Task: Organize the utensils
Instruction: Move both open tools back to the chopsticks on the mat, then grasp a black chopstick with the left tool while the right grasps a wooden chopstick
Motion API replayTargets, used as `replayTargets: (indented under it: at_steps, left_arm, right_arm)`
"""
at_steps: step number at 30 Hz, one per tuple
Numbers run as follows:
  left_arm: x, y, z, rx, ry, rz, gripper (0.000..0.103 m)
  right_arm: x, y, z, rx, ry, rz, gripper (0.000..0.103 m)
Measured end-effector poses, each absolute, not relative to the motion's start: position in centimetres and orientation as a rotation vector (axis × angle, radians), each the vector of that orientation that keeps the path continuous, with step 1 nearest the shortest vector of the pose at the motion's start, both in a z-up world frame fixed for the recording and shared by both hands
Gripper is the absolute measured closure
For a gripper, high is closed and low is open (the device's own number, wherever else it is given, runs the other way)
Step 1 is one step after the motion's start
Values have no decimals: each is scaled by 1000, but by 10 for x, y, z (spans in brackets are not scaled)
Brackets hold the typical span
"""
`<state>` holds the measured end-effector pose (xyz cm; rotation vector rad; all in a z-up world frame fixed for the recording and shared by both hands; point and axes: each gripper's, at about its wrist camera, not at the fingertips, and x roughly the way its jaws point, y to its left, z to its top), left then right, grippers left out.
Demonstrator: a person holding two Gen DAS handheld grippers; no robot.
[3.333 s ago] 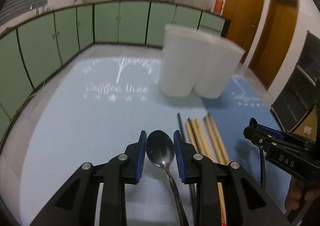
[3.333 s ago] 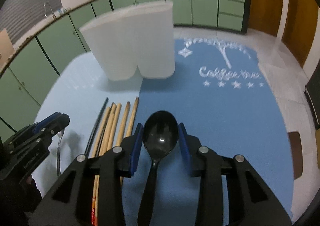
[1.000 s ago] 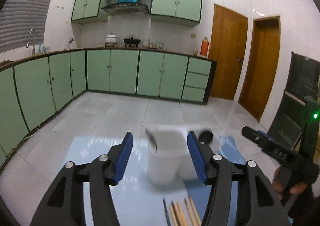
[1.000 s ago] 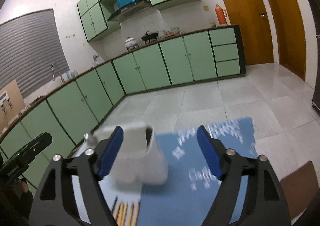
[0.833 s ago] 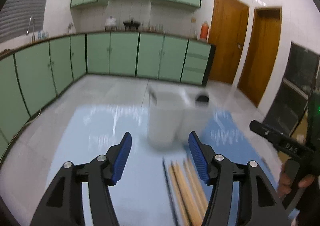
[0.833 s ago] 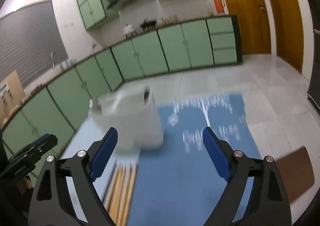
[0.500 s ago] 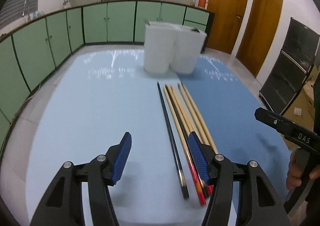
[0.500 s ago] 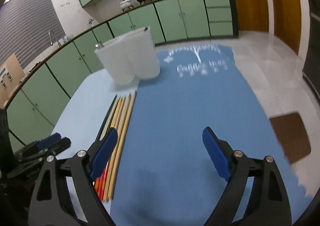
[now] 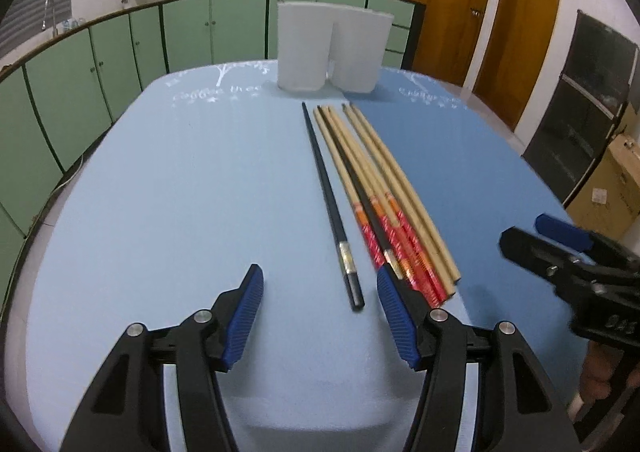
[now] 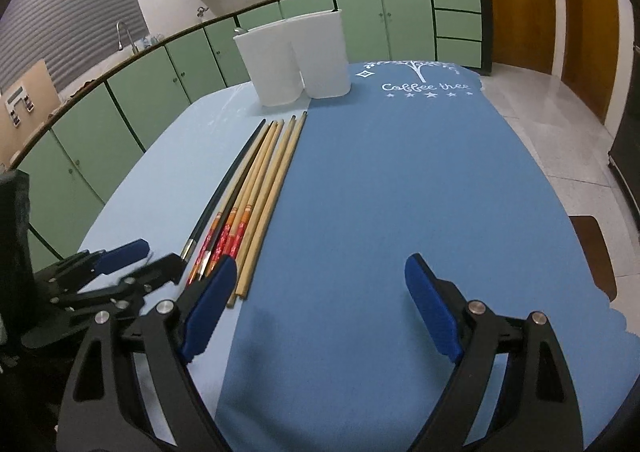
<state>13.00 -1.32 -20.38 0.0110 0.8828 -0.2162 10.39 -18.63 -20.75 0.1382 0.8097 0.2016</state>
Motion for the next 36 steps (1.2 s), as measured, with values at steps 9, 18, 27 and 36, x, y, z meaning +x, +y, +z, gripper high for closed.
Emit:
replayTargets:
  at_steps: [9, 18, 27, 36]
  left_arm:
    - [127, -4, -204, 24, 859, -186, 66]
    - [126, -2, -205, 13, 857, -182, 70]
    - [125, -1, -205, 1, 855, -141, 75]
    - [120, -11, -207, 9, 836, -121, 84]
  right_arm:
    - [101, -167, -224, 61, 840, 219, 21]
    - [107, -151, -233, -36, 839, 176, 23]
    - [113, -168, -232, -4, 840, 82, 27]
    - [104, -147, -232, -50, 800, 172, 78]
